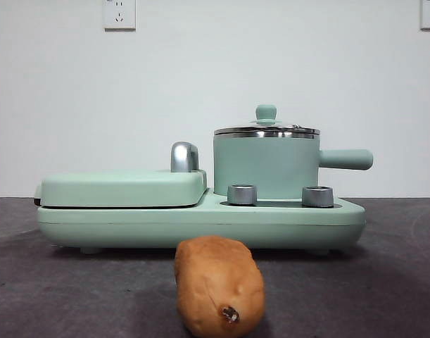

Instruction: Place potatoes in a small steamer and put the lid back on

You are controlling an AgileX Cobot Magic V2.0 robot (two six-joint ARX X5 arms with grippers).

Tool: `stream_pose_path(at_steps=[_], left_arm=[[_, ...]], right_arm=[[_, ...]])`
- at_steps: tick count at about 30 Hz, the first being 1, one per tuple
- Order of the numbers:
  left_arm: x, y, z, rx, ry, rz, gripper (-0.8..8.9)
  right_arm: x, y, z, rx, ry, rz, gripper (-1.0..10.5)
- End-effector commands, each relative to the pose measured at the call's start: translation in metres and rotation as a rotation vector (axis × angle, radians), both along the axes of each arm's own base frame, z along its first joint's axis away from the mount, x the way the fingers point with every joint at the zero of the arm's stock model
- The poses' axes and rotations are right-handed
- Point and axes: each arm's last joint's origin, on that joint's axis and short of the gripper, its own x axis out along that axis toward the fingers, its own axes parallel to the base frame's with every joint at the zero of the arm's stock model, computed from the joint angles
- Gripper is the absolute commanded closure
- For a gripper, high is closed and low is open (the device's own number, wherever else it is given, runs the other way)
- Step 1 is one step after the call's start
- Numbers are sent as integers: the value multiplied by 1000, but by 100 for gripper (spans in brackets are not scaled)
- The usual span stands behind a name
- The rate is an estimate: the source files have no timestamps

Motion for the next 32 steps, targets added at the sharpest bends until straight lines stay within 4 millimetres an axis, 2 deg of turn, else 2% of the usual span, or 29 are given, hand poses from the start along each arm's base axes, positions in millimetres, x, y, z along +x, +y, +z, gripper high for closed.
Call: stream_pose_path(at_steps=[1,9,13,19,25,29,30,32], left_arm=[[-1,-2,28,6,30,-61,806],[14,-9,95,13,82,-305,805],[28,-12,126,11,102,-403,805],[50,-19,161,73,154,-525,802],[62,-30,180,186,170,-612,716],[66,-37,180,220,183,-661,698],[68,-39,179,220,190,-670,656],[70,-41,177,219,202,-685,553]], right_arm=[[-4,2,24,37,10,56,934],[-4,8,82,33,108,280,934],[4,10,107,-10,112,395,934],[21,13,137,-62,141,563,934],[33,17,151,-124,161,670,933],[35,19,151,-153,155,694,931],[35,20,151,-159,152,698,917],[35,20,151,-164,148,705,801]])
